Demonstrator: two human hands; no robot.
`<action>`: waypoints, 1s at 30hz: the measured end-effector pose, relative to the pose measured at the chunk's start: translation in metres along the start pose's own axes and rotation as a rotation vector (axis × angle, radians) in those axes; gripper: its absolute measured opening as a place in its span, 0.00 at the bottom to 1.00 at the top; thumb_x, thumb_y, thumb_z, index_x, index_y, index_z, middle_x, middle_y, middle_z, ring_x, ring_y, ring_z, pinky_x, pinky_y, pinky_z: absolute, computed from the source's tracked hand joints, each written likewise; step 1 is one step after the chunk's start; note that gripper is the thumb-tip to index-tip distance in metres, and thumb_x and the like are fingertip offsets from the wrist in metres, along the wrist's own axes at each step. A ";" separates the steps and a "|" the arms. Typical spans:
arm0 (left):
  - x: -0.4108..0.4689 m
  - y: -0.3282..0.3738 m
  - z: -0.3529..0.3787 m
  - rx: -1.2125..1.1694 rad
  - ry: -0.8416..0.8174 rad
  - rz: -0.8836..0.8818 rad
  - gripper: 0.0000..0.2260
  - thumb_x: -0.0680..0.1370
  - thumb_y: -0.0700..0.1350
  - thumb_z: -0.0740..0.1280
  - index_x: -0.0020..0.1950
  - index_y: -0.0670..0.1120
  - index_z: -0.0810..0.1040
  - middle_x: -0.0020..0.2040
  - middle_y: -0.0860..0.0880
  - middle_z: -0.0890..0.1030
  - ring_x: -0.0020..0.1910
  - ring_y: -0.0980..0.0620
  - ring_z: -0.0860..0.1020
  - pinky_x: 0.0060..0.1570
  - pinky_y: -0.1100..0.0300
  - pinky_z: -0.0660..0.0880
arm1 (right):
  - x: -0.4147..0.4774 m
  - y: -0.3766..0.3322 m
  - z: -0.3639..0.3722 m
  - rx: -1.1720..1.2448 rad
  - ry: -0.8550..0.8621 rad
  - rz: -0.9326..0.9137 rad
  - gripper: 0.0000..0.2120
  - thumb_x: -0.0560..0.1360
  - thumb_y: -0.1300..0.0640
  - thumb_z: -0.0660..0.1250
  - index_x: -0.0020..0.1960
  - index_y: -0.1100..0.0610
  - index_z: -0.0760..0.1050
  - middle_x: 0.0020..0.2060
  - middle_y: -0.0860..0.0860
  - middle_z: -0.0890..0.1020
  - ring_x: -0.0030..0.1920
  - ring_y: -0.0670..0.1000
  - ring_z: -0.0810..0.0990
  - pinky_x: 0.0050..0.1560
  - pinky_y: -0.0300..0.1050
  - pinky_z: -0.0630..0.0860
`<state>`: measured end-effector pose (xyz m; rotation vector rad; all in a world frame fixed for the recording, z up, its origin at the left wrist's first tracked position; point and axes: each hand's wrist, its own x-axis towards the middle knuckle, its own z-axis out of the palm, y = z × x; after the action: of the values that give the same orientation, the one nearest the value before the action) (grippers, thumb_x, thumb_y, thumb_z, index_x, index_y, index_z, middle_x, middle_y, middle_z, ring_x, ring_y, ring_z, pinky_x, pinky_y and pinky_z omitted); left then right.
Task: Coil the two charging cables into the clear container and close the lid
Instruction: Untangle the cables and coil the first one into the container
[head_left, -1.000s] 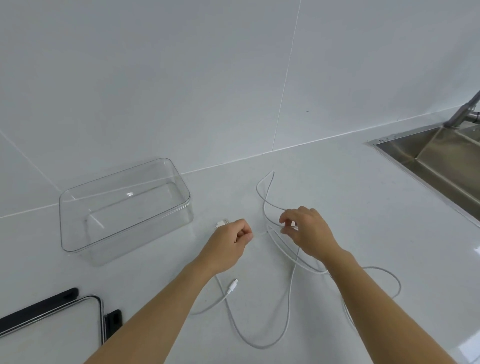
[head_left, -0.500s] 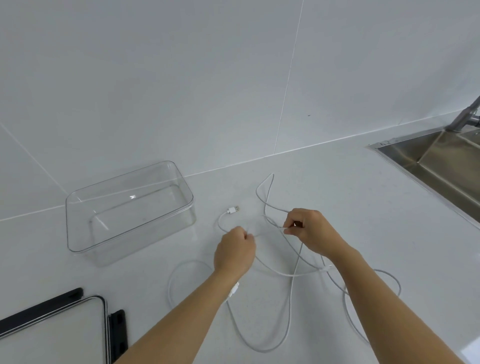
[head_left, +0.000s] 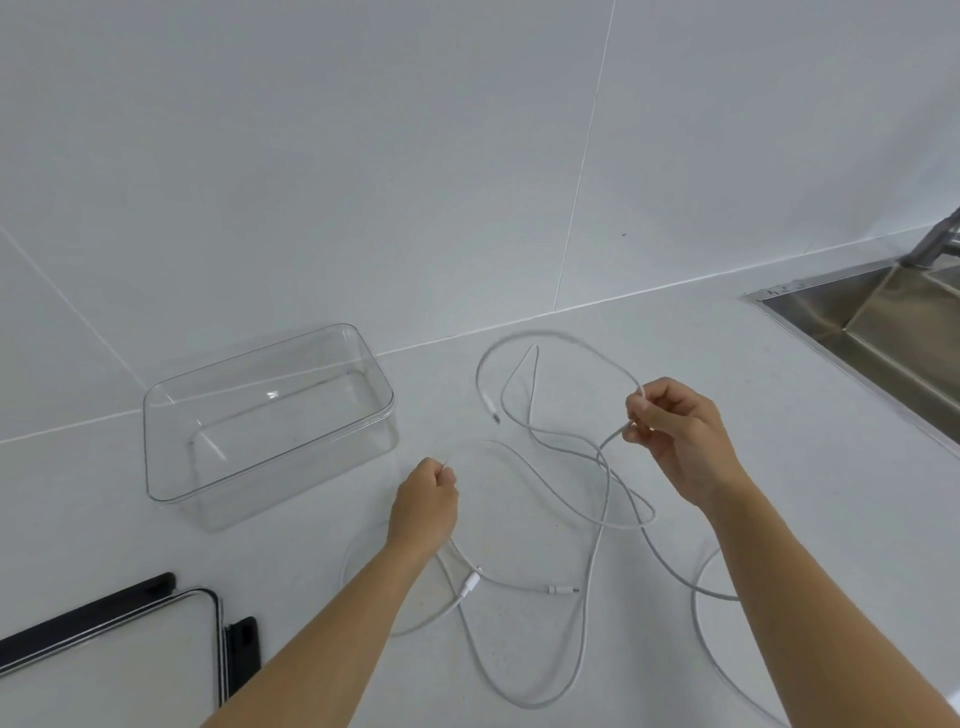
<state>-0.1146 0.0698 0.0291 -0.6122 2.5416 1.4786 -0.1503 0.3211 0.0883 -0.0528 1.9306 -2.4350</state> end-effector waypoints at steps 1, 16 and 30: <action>-0.001 -0.001 -0.001 0.031 -0.040 -0.005 0.10 0.78 0.43 0.56 0.44 0.40 0.74 0.43 0.43 0.80 0.46 0.41 0.78 0.47 0.50 0.74 | 0.001 0.000 0.002 0.045 0.009 -0.014 0.08 0.70 0.66 0.68 0.33 0.59 0.75 0.28 0.51 0.75 0.29 0.49 0.71 0.32 0.40 0.72; -0.003 0.068 -0.066 0.001 0.325 0.644 0.39 0.66 0.35 0.73 0.72 0.43 0.55 0.70 0.49 0.59 0.71 0.48 0.59 0.66 0.55 0.53 | 0.015 -0.020 0.023 -0.221 -0.159 -0.106 0.06 0.63 0.50 0.76 0.35 0.53 0.83 0.31 0.48 0.83 0.33 0.45 0.76 0.34 0.37 0.71; -0.011 0.083 -0.093 0.045 -0.272 0.473 0.17 0.78 0.50 0.62 0.33 0.44 0.75 0.29 0.55 0.77 0.29 0.57 0.69 0.37 0.63 0.66 | 0.018 -0.047 0.053 -0.187 -0.210 -0.219 0.05 0.61 0.50 0.74 0.36 0.49 0.84 0.32 0.44 0.83 0.38 0.43 0.79 0.41 0.32 0.73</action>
<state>-0.1309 0.0297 0.1464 0.2072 2.5936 1.4978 -0.1664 0.2791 0.1466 -0.5290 2.1457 -2.2482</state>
